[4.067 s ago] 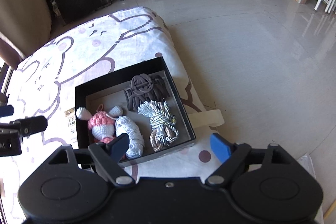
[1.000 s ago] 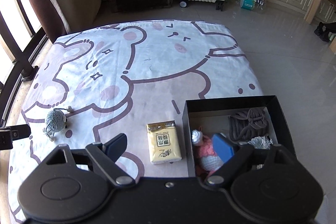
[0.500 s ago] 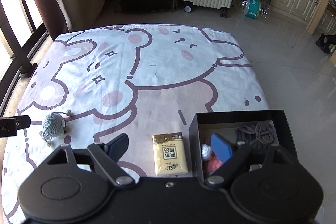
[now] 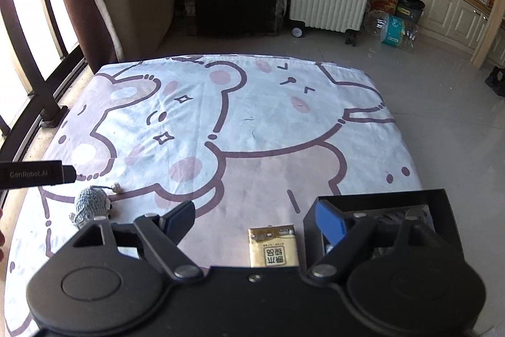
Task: Organize objects
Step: 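Move the left tool toward the grey mouse while the right tool approaches the tissue pack, then close the left tool on the grey mouse while the right tool grasps the tissue pack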
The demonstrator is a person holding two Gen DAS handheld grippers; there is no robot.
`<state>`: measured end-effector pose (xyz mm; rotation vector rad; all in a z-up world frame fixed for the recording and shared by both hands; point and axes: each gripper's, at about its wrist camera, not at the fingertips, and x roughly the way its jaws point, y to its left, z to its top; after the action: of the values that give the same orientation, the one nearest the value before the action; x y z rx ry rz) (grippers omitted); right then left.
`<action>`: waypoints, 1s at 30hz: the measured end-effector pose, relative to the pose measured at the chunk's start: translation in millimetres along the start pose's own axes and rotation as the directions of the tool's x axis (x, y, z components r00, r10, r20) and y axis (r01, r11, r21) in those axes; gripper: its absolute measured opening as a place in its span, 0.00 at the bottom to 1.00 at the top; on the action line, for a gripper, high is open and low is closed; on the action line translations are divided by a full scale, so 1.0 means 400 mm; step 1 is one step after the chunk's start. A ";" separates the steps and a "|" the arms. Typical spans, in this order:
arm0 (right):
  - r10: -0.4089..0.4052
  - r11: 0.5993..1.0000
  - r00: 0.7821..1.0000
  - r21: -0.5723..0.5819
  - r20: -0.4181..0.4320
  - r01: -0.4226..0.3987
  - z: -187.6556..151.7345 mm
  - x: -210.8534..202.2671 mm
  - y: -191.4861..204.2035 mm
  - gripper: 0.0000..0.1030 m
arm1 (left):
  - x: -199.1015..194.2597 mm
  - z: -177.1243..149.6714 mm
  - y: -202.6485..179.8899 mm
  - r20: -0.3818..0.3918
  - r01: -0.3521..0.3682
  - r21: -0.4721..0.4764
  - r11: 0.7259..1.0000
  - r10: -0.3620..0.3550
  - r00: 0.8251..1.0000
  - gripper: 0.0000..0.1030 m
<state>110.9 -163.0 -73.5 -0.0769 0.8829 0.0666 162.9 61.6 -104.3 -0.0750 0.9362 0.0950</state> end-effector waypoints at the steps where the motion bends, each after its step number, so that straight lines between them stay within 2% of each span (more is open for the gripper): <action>1: 0.008 1.000 1.000 -0.014 0.005 -0.008 -0.001 0.003 0.003 0.82 | 0.004 -0.002 -0.006 0.006 -0.003 0.019 1.000 0.003 1.000 0.96; 5: 0.073 0.997 0.997 -0.023 -0.008 -0.073 -0.001 0.030 -0.005 0.83 | 0.034 -0.015 -0.025 -0.012 -0.031 0.064 0.997 0.032 0.999 0.96; 9: 0.067 0.998 0.997 0.004 -0.040 -0.067 -0.012 0.062 -0.016 0.84 | 0.060 -0.034 -0.019 -0.034 -0.036 0.058 0.998 0.038 0.999 0.96; 16: 0.086 0.988 0.985 0.141 -0.152 -0.064 -0.043 0.136 -0.061 0.84 | 0.081 -0.046 -0.022 -0.067 -0.003 0.055 0.998 0.007 0.998 0.96; 22: 0.110 0.961 0.966 0.273 -0.234 -0.043 -0.058 0.180 -0.104 0.82 | 0.096 -0.048 -0.022 -0.097 0.009 0.035 0.999 -0.005 0.995 0.90; 30: 0.040 0.982 0.965 0.187 -0.259 0.009 -0.048 0.200 -0.059 0.85 | 0.108 -0.050 -0.012 -0.125 0.016 -0.006 1.000 -0.016 0.992 0.79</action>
<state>148.9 -186.2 -146.5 0.0993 1.1507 -0.0129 172.9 57.0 -150.9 -0.0940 1.0600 0.0785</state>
